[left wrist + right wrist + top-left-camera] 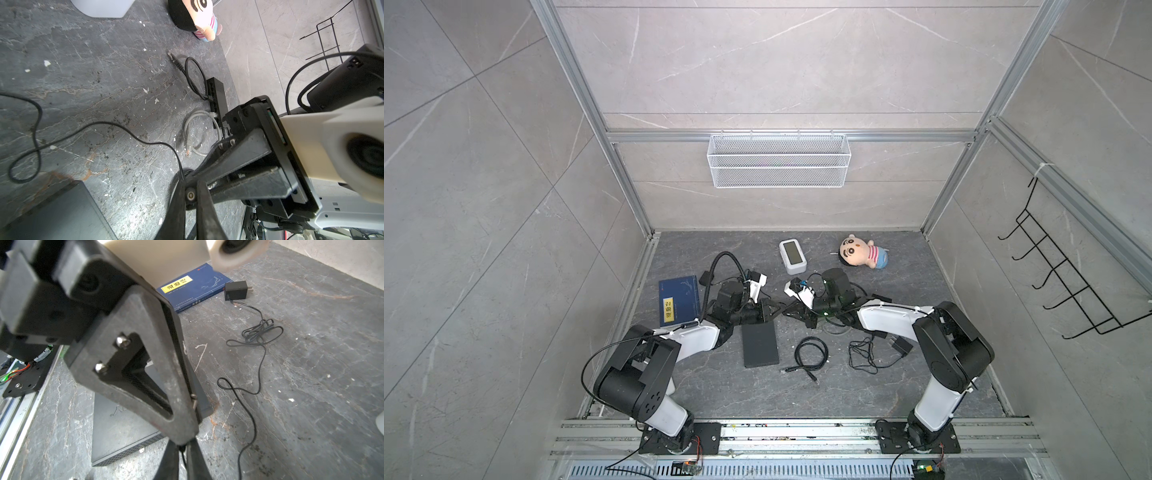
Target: Insert the plug into the switch port
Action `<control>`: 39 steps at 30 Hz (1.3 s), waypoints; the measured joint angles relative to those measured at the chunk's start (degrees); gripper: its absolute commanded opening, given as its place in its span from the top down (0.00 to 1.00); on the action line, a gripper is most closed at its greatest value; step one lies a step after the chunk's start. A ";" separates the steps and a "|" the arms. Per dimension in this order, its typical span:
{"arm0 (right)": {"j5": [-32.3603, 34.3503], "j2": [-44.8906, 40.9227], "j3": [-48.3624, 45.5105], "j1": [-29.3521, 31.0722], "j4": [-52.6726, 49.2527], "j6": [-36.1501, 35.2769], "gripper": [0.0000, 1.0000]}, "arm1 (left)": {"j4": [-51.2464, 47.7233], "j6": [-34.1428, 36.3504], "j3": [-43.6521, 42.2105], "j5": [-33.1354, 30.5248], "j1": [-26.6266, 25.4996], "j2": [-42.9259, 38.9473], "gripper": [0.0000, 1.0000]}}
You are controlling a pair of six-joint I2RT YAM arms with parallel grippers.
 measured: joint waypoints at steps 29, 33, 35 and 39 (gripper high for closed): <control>25.70 11.80 26.58 6.19 -50.14 -30.45 0.95 | -27.28 7.32 -7.41 -25.18 7.56 -13.44 0.61; 29.20 16.22 28.33 7.54 -54.84 -31.91 0.95 | -27.50 7.08 -7.69 -24.98 7.56 -9.81 0.61; 30.14 16.41 29.31 7.89 -55.65 -32.17 0.95 | -27.04 7.04 -7.45 -24.55 7.56 -9.49 0.62; 31.01 18.32 31.80 8.52 -56.08 -32.37 0.95 | -26.82 7.04 -6.91 -23.23 7.56 -8.63 0.62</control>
